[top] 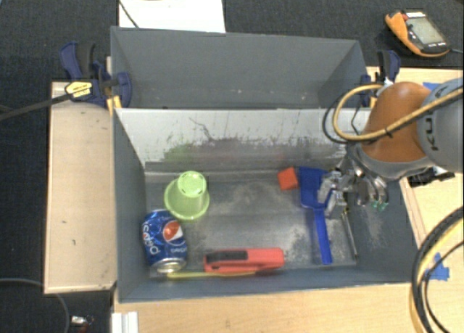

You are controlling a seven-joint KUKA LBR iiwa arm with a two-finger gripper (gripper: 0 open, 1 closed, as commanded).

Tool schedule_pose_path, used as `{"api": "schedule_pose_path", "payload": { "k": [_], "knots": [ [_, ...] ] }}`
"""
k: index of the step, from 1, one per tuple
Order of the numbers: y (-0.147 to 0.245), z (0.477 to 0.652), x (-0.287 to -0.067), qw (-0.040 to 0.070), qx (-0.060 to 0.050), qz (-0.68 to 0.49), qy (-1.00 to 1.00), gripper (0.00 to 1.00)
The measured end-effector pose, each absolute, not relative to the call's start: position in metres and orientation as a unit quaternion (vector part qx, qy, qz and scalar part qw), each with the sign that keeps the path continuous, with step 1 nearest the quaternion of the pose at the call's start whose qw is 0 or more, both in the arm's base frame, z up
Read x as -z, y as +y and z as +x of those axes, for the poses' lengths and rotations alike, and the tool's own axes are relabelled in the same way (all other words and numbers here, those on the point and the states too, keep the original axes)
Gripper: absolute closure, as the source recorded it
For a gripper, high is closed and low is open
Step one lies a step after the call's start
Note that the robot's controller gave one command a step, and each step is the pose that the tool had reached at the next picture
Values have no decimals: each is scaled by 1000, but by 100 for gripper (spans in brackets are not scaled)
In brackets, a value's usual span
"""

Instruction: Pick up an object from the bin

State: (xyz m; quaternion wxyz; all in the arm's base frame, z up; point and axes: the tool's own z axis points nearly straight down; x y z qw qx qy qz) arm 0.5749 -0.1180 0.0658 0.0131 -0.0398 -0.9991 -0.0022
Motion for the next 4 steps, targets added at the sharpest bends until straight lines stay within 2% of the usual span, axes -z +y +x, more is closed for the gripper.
{"api": "schedule_pose_path", "payload": {
  "k": [1,2,3,4],
  "knots": [
    [-106,546,-71,10,2,-33,-999,100],
    [-105,537,-71,12,2,-34,-999,100],
    [-106,561,-122,12,2,-27,-1000,100],
    [-106,576,-118,15,2,-24,-1000,100]
  ]
}}
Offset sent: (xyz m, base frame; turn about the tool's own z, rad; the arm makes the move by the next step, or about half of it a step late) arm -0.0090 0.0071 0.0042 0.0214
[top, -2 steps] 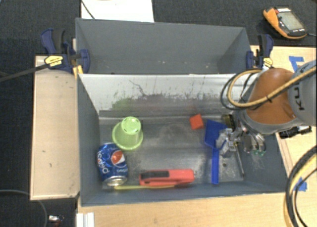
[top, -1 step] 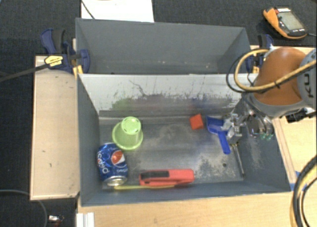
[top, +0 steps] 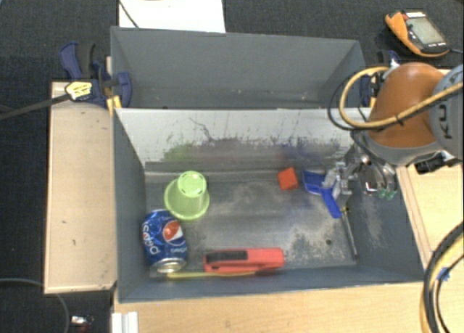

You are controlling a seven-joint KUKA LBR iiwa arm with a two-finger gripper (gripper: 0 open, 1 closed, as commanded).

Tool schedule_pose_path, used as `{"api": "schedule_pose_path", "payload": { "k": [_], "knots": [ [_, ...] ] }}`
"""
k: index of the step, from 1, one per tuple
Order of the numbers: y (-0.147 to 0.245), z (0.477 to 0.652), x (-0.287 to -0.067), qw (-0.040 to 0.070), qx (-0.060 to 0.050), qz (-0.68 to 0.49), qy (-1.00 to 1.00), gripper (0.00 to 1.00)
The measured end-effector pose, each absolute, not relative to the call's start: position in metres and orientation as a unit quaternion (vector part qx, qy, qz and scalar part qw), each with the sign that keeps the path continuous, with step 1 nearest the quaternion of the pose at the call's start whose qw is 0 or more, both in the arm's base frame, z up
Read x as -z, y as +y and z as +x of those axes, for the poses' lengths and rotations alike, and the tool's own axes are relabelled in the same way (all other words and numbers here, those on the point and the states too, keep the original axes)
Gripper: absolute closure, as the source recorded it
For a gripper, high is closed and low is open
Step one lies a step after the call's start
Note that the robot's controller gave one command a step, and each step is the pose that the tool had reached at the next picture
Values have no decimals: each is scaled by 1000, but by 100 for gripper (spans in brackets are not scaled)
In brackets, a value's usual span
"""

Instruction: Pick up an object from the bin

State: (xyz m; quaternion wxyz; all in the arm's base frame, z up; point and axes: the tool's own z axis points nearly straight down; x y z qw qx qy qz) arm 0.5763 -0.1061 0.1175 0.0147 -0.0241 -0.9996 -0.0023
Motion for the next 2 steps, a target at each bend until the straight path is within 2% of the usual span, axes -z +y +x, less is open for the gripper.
{"api": "schedule_pose_path", "payload": {
  "k": [1,2],
  "knots": [
    [-108,574,-103,22,3,-26,-999,100],
    [-101,564,-83,19,5,58,-998,100]
  ]
}}
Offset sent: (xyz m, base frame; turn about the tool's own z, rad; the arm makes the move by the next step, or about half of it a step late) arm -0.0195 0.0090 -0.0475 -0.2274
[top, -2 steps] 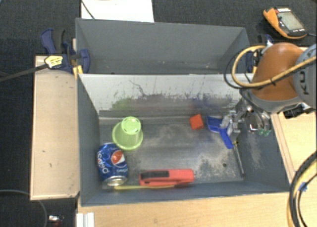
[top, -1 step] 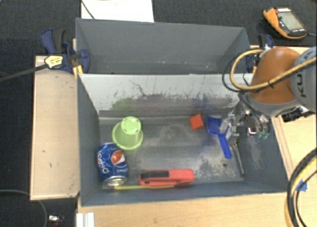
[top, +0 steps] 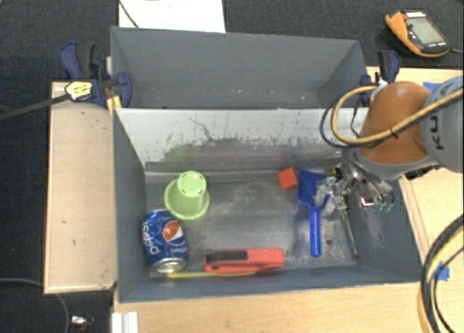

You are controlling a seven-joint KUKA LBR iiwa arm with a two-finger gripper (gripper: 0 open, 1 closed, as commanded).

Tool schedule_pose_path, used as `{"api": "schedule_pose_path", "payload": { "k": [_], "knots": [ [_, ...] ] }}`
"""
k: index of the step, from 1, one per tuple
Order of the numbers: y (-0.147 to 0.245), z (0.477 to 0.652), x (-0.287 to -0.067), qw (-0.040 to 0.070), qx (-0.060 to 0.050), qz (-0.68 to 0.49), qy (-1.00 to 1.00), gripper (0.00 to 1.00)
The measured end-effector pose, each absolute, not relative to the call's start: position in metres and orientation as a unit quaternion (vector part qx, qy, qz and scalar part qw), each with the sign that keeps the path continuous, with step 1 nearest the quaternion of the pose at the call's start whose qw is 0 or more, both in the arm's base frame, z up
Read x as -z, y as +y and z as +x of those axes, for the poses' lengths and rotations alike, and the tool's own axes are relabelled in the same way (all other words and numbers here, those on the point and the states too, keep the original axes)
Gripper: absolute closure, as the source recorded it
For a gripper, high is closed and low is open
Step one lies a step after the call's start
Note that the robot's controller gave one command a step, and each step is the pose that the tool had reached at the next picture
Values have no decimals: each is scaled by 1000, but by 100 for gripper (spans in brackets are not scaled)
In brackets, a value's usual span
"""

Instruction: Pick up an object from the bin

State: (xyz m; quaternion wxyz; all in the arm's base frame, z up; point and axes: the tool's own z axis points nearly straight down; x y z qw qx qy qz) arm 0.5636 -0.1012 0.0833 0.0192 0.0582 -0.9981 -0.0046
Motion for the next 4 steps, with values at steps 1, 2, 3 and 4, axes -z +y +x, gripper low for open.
{"api": "schedule_pose_path", "payload": {
  "k": [1,2,3,4],
  "knots": [
    [-122,569,-93,20,4,-1,-1000,100],
    [-116,564,-79,20,5,35,-999,100],
    [-125,582,-94,31,4,12,-999,100],
    [-125,583,-94,31,4,12,-999,100]
  ]
}}
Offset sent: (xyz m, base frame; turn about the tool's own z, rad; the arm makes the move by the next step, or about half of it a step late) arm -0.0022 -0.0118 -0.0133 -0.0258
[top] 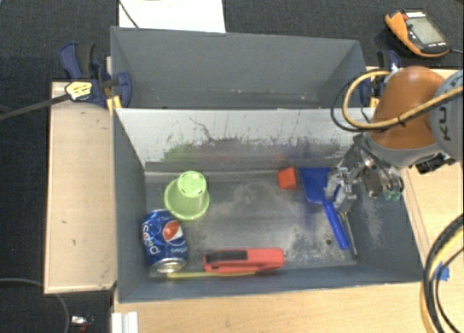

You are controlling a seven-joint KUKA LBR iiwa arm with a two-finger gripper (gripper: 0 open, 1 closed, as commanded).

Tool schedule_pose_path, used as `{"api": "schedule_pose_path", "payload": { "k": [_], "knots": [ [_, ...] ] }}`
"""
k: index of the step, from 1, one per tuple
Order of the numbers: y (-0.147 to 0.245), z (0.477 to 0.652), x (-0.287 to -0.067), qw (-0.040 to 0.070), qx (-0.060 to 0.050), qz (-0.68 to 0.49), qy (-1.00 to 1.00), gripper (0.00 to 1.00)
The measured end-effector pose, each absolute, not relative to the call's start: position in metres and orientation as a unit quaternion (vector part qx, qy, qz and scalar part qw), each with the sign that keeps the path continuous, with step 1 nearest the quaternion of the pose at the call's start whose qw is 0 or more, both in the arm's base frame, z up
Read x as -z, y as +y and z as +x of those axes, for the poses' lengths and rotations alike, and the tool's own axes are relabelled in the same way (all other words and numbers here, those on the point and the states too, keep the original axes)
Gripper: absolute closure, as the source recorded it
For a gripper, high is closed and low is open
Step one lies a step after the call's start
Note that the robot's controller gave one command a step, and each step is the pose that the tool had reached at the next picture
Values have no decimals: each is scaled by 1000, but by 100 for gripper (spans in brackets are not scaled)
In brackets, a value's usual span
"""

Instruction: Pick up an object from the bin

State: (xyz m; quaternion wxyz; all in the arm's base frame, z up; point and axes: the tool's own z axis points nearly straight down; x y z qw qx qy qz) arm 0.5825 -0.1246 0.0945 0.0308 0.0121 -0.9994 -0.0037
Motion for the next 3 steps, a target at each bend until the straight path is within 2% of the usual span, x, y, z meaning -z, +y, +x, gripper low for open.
{"api": "schedule_pose_path", "payload": {
  "k": [2,3],
  "knots": [
    [-122,581,-87,35,4,-2,-999,100],
    [-120,585,-108,34,7,86,-996,100]
  ]
}}
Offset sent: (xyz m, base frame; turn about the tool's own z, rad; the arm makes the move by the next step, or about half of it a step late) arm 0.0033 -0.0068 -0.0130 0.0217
